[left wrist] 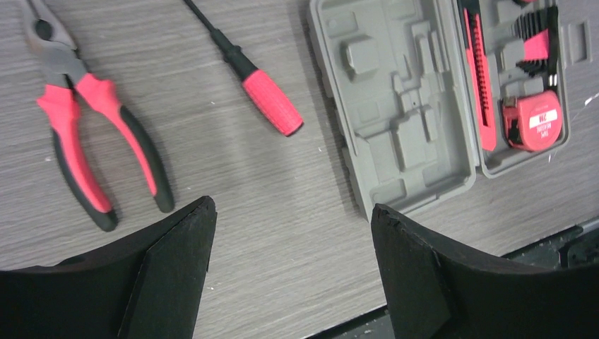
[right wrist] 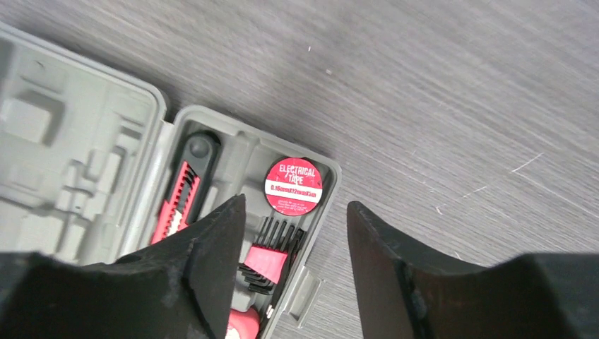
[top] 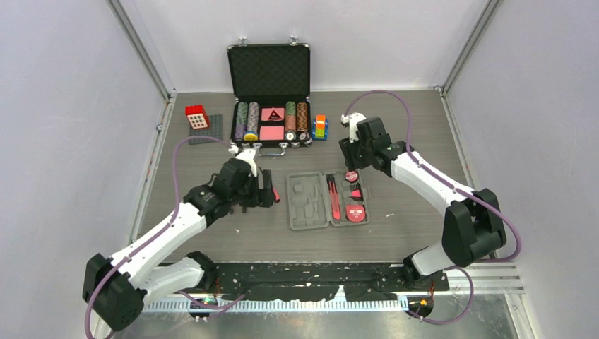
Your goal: Pack the tool kit
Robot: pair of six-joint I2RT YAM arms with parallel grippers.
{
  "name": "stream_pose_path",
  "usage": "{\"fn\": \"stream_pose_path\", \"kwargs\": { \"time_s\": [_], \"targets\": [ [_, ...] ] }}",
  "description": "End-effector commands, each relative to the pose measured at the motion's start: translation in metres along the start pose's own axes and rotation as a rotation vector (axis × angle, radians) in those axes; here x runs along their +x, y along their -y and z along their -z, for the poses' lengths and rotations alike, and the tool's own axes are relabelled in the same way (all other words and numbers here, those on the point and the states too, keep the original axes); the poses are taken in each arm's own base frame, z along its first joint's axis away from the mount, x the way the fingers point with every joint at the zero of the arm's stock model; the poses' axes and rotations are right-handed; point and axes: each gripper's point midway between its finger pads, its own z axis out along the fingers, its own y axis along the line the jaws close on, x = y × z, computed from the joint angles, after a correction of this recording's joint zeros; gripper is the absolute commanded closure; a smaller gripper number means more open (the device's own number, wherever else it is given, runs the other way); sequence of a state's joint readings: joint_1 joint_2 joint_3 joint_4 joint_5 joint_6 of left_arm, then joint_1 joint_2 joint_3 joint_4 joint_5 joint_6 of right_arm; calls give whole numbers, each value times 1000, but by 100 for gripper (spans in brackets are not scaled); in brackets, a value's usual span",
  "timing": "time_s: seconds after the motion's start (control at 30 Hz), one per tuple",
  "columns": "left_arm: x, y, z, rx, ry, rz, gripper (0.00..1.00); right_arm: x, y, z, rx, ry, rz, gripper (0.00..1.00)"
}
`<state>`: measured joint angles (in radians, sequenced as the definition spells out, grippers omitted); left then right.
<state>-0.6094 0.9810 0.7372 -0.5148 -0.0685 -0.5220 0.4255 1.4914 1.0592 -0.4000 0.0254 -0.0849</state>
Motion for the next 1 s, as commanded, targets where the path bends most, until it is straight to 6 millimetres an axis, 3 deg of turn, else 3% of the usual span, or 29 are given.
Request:
{"fn": "stream_pose_path", "kwargs": {
  "time_s": [0.0,0.2,0.37,0.63,0.97],
  "targets": [
    [-14,34,-6,75,-9,-5,21,-7,5,11,31,13,-88,47],
    [-7,60,-31,91,-110,0,29,27,2,-5,26,-108,-127,59],
    [4,79,-59,118,-205,14,33,39,3,-13,38,-149,-133,62],
    [20,75,-91,49,-296,13,43,48,2,-25,37,-190,-119,63],
    [32,71,-112,3,-354,25,59,45,1,-34,22,-197,-103,63]
  ]
}}
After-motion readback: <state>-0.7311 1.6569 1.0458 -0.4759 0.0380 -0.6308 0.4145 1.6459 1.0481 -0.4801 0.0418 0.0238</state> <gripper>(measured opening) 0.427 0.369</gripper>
